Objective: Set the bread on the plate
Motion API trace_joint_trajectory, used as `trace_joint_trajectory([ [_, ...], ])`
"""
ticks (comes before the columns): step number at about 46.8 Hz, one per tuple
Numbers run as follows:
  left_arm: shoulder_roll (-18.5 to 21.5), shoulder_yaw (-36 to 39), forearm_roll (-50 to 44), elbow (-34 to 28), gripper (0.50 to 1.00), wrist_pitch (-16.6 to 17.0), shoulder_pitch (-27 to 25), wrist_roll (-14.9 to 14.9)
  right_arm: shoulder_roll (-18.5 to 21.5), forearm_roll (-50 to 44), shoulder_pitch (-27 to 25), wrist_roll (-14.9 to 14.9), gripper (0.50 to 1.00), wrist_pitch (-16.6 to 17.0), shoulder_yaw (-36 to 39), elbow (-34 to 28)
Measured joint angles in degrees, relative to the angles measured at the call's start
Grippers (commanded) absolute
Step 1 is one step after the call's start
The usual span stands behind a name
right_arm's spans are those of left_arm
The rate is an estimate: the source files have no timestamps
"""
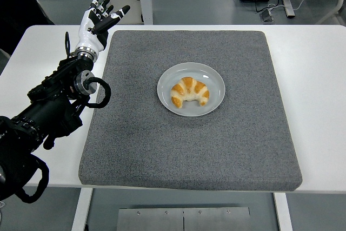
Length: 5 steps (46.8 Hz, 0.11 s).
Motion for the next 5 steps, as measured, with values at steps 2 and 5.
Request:
trace_joint_trajectory([
  [2, 0.02, -0.34, -0.48, 0.01, 0.974, -0.12, 0.03, 0.00, 0.01, 0.00, 0.19, 0.00, 1.000, 0.08, 0.03, 0.05],
  [5, 0.12, -0.53, -0.92, 0.02, 0.974, -0.63, 0.03, 0.00, 0.00, 0.00, 0.52, 0.00, 1.000, 0.13, 0.10, 0.07],
])
